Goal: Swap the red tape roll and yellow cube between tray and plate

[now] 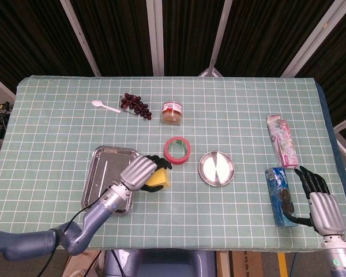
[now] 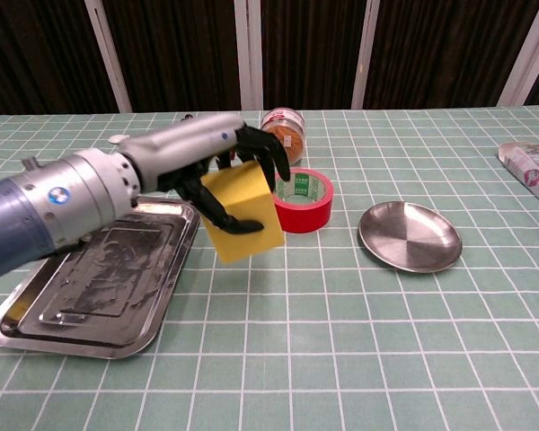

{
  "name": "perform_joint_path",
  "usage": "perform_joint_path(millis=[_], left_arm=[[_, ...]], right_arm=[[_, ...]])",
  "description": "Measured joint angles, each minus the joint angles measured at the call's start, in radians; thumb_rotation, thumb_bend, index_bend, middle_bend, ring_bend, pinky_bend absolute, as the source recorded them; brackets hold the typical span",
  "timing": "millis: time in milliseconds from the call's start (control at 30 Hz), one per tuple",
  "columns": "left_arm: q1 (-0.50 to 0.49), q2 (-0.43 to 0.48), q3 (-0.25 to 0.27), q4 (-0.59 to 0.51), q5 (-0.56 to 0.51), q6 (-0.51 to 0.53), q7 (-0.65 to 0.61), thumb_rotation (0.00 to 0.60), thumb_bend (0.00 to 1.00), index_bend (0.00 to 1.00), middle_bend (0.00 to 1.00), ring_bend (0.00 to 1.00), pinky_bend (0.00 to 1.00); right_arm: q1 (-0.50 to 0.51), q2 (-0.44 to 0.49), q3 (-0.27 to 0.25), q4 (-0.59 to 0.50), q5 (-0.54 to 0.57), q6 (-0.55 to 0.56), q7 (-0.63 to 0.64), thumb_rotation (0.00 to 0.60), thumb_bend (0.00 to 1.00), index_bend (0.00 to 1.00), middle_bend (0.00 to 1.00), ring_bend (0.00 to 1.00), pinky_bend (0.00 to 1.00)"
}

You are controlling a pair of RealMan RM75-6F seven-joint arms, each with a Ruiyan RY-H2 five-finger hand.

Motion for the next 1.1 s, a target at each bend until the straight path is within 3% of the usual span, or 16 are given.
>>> perform_joint_path(millis=[167, 300, 400, 533, 833, 1100], left_arm=[[-0.035, -0.078, 0.002, 0.066, -0.057, -0.060, 0.068, 0.600, 0.34, 0.35, 0.33, 0.29, 0.40], [-0.050, -0.109, 0.008, 0.098, -0.098, -0.101, 0.095, 0.600, 0.13, 0.30, 0.20, 0.12, 0.14], [-0.058, -0.110, 0.010, 0.096, -0.141, -0.135, 0.118, 0.600, 0.00, 0.23, 0.10, 0.01, 0.01], [-0.066, -0.096, 0.000, 0.066, -0.196, -0.146, 0.183, 0.600, 0.00, 0.19, 0.01, 0.00, 0.00], [-0.083, -0.024, -0.065, -0.101, -0.284, -0.078, 0.312, 0.600, 0.00, 0.19, 0.00, 0.00, 0.00], [-0.159, -0.029, -0.142, 0.005, -0.350, -0.103, 0.330, 0.600, 0.00, 0.19, 0.00, 0.00, 0.00]], right_arm=[[-0.006, 0.009, 0.007, 0.002, 0.004, 0.004, 0.016, 0.600, 0.00, 0.02, 0.00, 0.00, 0.00], [-0.009, 0.014, 0.010, 0.003, 0.008, 0.001, 0.030, 0.600, 0.00, 0.02, 0.00, 0.00, 0.00], [-0.010, 0.019, 0.012, 0.003, 0.012, -0.003, 0.040, 0.600, 0.00, 0.02, 0.00, 0.00, 0.00], [-0.015, 0.021, 0.022, 0.005, 0.018, 0.005, 0.044, 0.600, 0.00, 0.02, 0.00, 0.00, 0.00], [-0.026, 0.020, 0.036, 0.007, 0.038, 0.017, 0.021, 0.600, 0.00, 0.02, 0.00, 0.00, 0.00], [-0.020, 0.011, 0.050, 0.027, 0.096, -0.014, -0.014, 0.600, 0.00, 0.02, 0.00, 0.00, 0.00]])
